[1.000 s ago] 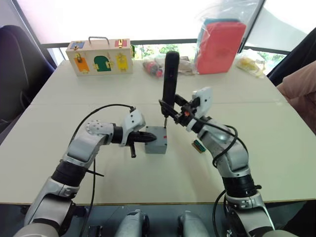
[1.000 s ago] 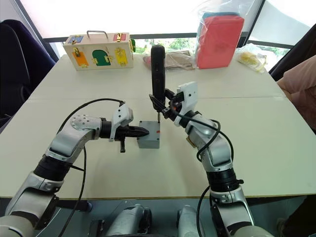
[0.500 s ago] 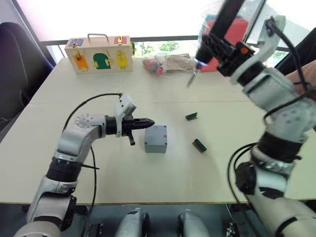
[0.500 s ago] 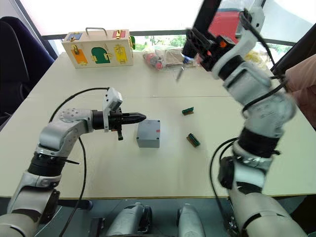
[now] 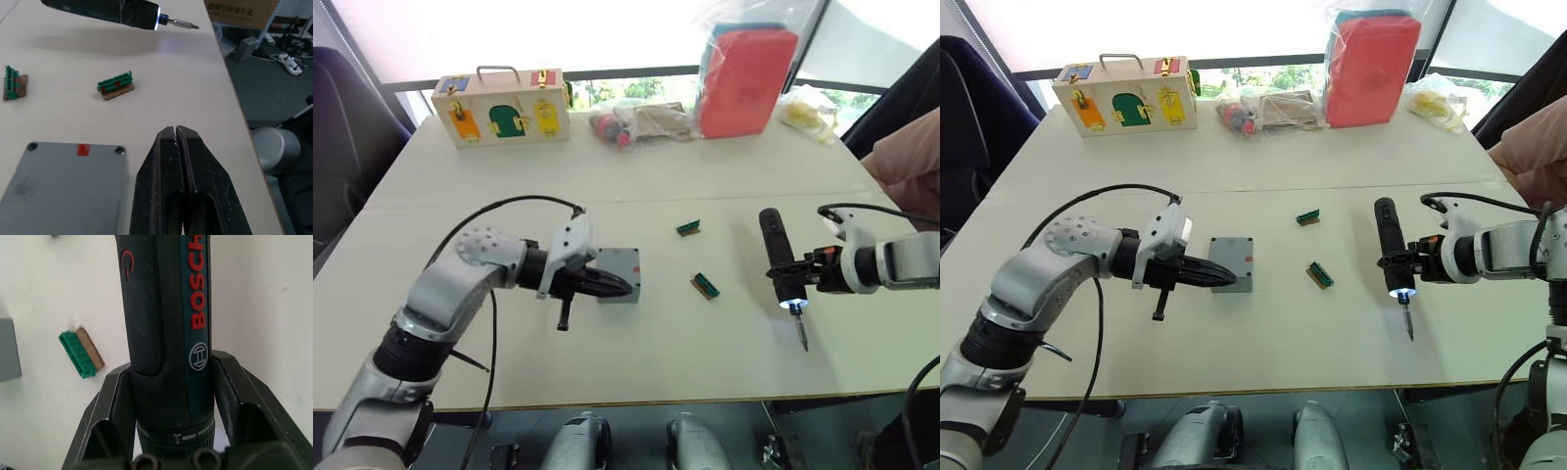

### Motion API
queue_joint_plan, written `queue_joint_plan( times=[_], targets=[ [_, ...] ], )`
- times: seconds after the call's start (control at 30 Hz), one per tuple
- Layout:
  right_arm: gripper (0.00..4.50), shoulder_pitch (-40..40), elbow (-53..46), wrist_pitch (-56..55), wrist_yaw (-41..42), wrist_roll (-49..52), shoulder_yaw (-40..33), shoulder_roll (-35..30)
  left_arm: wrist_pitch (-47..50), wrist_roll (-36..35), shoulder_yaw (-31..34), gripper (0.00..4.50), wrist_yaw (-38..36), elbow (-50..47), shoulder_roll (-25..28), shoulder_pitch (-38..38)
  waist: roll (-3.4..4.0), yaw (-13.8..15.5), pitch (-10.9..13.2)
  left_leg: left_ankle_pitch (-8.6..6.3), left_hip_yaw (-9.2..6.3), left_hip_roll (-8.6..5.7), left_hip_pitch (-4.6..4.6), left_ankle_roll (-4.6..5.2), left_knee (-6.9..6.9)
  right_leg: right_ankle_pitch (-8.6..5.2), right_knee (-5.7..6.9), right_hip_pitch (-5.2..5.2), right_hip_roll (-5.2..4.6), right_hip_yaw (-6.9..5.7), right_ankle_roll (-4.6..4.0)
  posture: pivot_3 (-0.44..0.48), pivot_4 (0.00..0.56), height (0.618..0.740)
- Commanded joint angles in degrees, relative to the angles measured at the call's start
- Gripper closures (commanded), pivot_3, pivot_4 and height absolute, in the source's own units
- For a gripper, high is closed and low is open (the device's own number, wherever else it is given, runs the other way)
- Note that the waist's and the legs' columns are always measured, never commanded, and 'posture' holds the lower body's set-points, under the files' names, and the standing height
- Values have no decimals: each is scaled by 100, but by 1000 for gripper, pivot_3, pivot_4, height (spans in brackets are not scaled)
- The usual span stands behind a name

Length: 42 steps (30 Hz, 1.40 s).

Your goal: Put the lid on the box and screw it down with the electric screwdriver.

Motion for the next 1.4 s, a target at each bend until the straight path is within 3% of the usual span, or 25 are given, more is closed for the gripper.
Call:
queue_joint_plan(
  times=[0.03, 0.4, 0.47, 0.5, 0.6, 0.63, 0.67, 0.77, 0.83, 0.93, 1.03, 1.2, 1.4],
  targets=[
    [2665, -382, 227, 37, -108, 123, -14, 64, -21, -46, 22, 4500, 141, -303, 2, 56, -6, 11, 4, 0, 0, 0, -1, 0, 1, 0, -1, 0, 1, 0, 0, 0, 150, 740],
    [2665, -761, 862, 37, -279, -1054, -168, 790, 223, -191, 314, 4500, 706, -371, -60, 296, -20, 17, 13, -2, 0, -4, -3, 3, 8, 1, -2, 4, 2, -3, 2, 0, 150, 740],
    [1687, -764, 834, 37, -253, -1216, -221, 865, 259, -215, 400, 4500, 805, -362, -32, 329, -20, 16, 13, -1, -1, -4, -3, 2, 8, 1, 1, 4, 4, -4, 3, 0, 150, 740],
    [1587, -756, 792, 37, -235, -1297, -256, 896, 286, -236, 450, 4500, 854, -362, -14, 349, -20, 16, 13, -1, -1, -4, -3, 2, 8, 1, 2, 3, 7, -4, 3, 0, 150, 740],
    [452, -679, 338, -122, -38, -1638, -272, 881, 470, -378, 702, 4500, 985, -355, 51, 439, -20, 15, 13, -1, -1, -4, -2, 2, 8, 1, 3, 3, 12, -5, 3, 0, 150, 740],
    [160, -582, -125, -669, 376, -1840, -65, 728, 579, -479, 852, 4500, 1019, -368, 100, 525, -20, 16, 13, -1, -1, -4, -2, 2, 8, 1, 4, 3, 12, -6, 3, 0, 150, 740],
    [68, -512, -448, -1064, 687, -1992, 82, 622, 653, -550, 950, 4500, 1042, -382, 134, 585, -19, 21, 14, -1, -1, -4, -2, 2, 8, 1, 4, 3, 13, -6, 3, 0, 150, 740],
    [68, -375, -1285, -2107, 1541, -1979, -384, 676, 1066, -1097, 1714, 4500, 1321, -510, 151, 942, -19, 3, 16, -2, -1, -4, -3, 3, 8, 1, 3, 1, 20, -9, 6, 0, 150, 740],
    [68, -15, -1907, -2843, 2107, -2112, -531, 644, 1240, -1307, 2079, 4500, 1497, -600, 190, 1146, -21, 1, 16, -2, -2, -1, -2, 3, 8, 1, 4, 0, 24, -8, 7, 0, 150, 740],
    [68, 1159, -3313, -3877, 2975, -2016, -1021, 929, 1967, -2081, 2853, 4500, 1850, -897, 262, 1519, -35, 38, 15, -2, -18, 8, 1, 1, 7, -3, 3, 9, 31, -10, 10, 0, 150, 740],
    [68, 2689, -4651, -5192, 3908, -2874, -554, 712, 2654, -2934, 3266, 4500, 1704, -1777, 683, 2591, -41, 52, 14, -1, -25, 8, 2, -2, 9, -3, 3, 15, 27, -12, 10, 0, 150, 740],
    [68, 4175, -5532, -4890, 4380, -2013, -607, 901, 2551, -2996, 3440, 4500, 1723, -2418, 949, 4238, -43, 31, 13, -1, -16, 1, 19, -7, 12, -7, 0, 28, -7, -3, -12, 0, 150, 740],
    [68, 5436, -5904, -4642, 4986, -1812, -539, 500, 2014, -2669, 3300, 4500, 1822, -2456, 961, 4825, -40, 180, 10, -11, -23, 5, 50, -26, -9, -18, -39, 37, -11, -8, -32, 0, 150, 740]
  ],
)
